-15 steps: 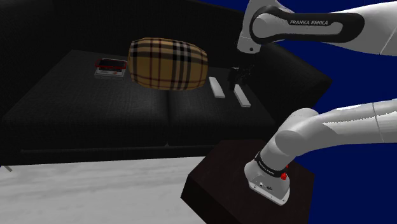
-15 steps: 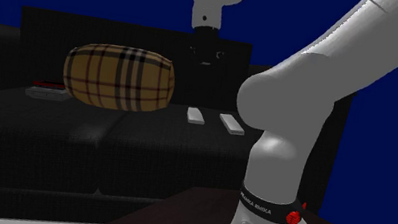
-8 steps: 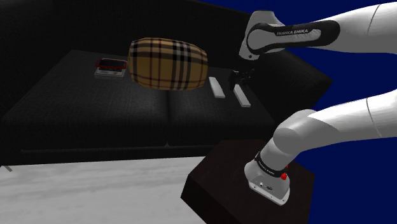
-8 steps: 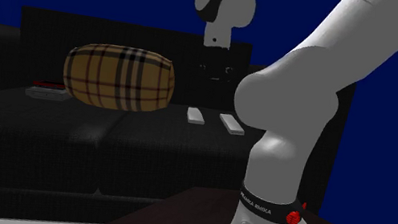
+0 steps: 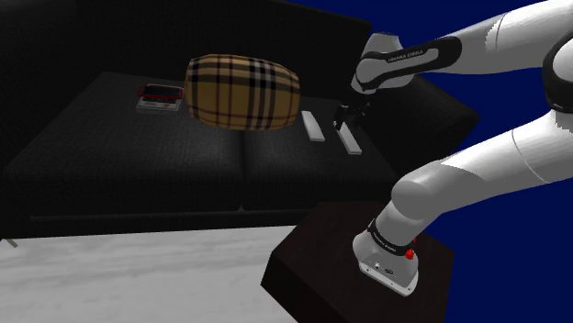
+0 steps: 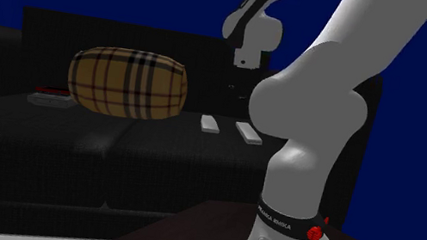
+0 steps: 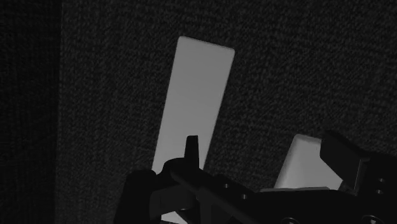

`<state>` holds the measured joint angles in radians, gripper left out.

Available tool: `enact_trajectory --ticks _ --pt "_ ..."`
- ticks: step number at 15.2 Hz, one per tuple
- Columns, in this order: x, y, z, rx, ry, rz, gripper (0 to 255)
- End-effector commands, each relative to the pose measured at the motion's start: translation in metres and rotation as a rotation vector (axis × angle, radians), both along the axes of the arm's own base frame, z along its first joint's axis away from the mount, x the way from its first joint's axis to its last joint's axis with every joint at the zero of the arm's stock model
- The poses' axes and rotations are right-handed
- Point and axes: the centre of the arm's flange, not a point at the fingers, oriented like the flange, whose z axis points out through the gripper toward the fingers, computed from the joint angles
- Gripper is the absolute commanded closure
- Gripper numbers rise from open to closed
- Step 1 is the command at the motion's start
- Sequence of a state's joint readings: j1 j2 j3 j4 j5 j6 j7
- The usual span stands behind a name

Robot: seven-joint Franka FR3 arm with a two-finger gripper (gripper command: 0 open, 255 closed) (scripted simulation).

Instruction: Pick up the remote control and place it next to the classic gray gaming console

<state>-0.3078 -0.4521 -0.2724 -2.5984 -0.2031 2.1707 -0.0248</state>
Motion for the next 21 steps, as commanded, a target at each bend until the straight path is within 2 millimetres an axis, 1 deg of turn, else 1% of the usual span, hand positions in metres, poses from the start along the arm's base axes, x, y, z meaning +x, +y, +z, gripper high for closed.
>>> enact_trajectory --ticks 1,5,13,20,21 --pt "-0.001 -0.024 -0.012 -0.011 -0.020 -0.033 0" --pt "-0.003 -0.067 -0.032 -0.030 -0.054 -0.095 0" --pt "-0.002 -0.070 -0.072 -0.030 -0.054 -0.095 0" --pt "-0.002 -0.070 -0.072 -0.030 -0.054 -0.095 0" --pt "-0.002 -0.070 -0.072 -0.030 -0.054 -0.095 255"
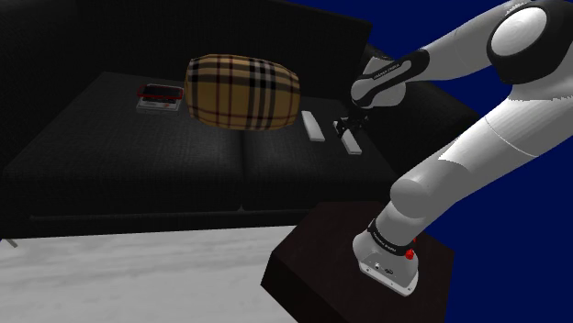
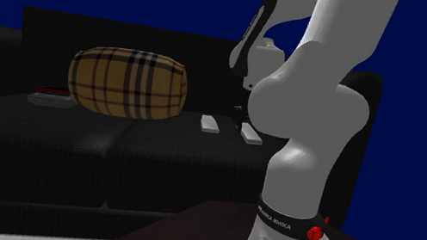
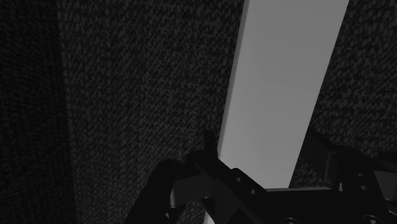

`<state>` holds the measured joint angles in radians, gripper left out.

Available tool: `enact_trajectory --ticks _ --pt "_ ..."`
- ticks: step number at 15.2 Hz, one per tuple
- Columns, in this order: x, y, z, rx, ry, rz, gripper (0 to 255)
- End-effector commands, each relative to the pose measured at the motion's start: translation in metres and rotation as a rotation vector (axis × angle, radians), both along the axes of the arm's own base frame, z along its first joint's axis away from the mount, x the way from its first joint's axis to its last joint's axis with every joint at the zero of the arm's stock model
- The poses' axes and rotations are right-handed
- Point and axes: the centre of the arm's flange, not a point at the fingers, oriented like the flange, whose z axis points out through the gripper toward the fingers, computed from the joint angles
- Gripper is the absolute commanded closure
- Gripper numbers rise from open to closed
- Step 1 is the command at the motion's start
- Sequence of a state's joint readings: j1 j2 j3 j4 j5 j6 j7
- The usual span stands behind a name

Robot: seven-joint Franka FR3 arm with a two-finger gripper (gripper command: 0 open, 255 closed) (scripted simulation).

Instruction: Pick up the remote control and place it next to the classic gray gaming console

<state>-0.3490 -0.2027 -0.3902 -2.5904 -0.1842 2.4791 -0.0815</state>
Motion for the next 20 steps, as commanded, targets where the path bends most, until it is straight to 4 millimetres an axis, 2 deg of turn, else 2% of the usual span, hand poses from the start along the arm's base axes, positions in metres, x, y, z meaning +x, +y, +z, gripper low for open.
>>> enact_trajectory --ticks 1,9,20 --pt "0.000 0.000 0.000 0.000 0.001 0.000 255" --pt "0.000 0.000 0.000 0.000 0.001 0.000 255" --pt "0.000 0.000 0.058 0.000 0.001 0.000 255"
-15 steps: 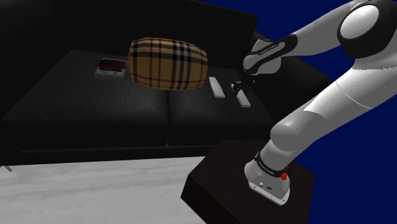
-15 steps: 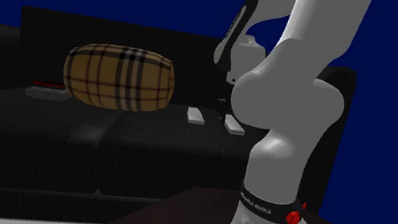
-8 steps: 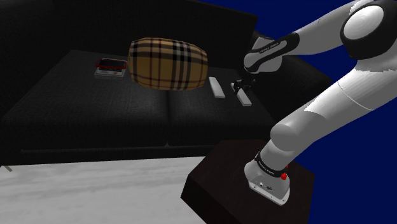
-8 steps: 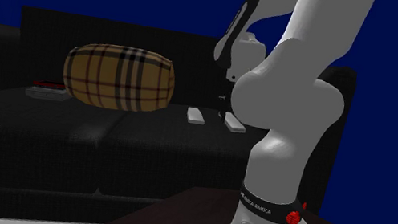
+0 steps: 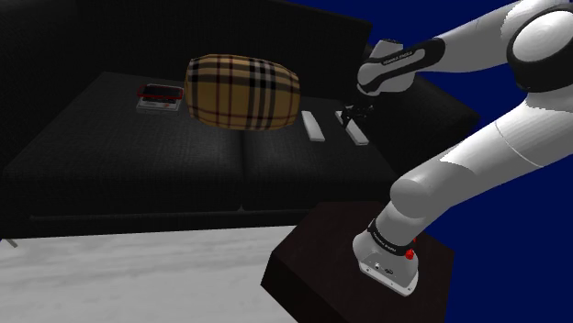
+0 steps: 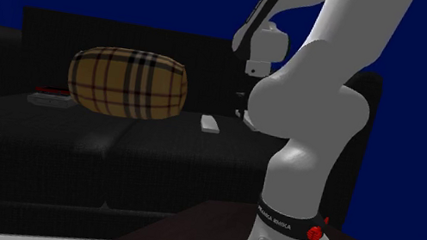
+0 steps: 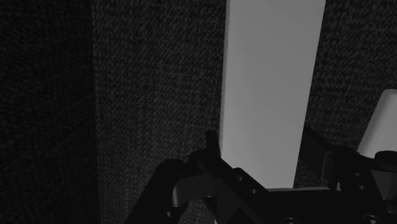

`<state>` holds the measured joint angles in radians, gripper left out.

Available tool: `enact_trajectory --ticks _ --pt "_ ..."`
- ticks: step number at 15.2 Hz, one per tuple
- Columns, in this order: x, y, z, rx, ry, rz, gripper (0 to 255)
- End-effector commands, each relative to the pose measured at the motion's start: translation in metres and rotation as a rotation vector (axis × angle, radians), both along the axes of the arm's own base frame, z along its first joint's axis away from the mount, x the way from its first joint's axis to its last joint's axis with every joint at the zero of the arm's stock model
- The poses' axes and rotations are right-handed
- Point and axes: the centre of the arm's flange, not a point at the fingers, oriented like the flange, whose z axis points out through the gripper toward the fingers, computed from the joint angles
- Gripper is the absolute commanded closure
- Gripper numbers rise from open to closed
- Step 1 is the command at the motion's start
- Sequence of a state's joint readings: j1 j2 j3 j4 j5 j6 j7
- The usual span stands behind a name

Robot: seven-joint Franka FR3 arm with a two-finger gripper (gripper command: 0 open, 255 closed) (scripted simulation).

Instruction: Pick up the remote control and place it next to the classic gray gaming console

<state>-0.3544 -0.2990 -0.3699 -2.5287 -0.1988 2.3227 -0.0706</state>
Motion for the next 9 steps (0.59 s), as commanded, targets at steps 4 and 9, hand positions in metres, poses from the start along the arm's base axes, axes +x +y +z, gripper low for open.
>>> enact_trajectory --ticks 4,9 --pt "-0.001 0.001 0.027 0.000 0.000 0.000 255" --pt "-0.001 0.001 0.054 0.000 0.000 0.000 255"
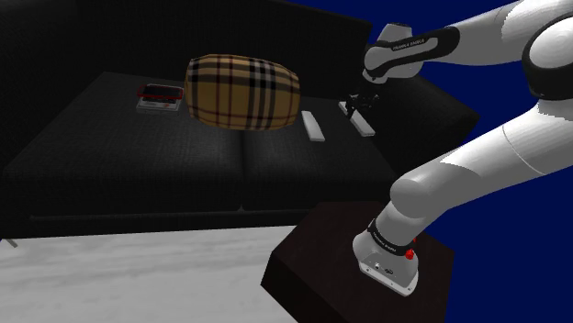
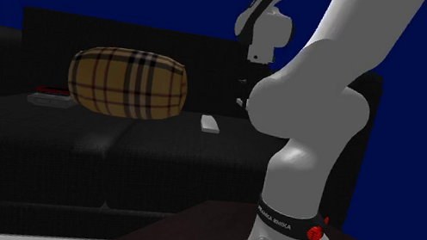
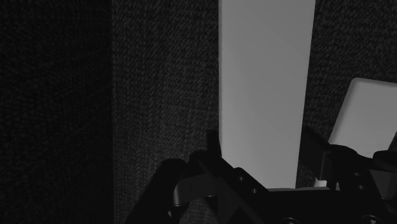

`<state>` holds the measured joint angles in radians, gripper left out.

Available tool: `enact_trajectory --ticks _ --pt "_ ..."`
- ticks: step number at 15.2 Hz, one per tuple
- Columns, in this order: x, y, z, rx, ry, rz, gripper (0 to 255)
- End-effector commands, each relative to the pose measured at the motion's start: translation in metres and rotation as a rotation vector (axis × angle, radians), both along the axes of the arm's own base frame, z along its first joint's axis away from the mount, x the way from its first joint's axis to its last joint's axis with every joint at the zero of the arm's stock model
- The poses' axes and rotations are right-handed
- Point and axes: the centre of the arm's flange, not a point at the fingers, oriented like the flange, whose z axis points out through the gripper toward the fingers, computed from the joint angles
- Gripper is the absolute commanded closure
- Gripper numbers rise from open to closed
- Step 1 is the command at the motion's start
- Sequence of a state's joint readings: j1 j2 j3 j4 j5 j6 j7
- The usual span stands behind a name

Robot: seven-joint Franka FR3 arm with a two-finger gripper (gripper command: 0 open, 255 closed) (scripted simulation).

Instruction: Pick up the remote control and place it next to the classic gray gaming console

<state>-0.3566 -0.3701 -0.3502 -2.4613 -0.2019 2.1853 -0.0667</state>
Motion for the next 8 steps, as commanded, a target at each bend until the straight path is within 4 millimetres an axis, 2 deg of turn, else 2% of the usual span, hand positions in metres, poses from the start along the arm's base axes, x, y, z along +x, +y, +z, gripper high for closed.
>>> enact_trajectory --ticks 1,5,8 --pt "0.000 0.000 0.011 0.000 0.000 0.000 255" --pt "0.000 0.000 0.029 0.000 0.000 0.000 255" --pt "0.022 0.033 0.029 0.000 0.000 0.000 255"
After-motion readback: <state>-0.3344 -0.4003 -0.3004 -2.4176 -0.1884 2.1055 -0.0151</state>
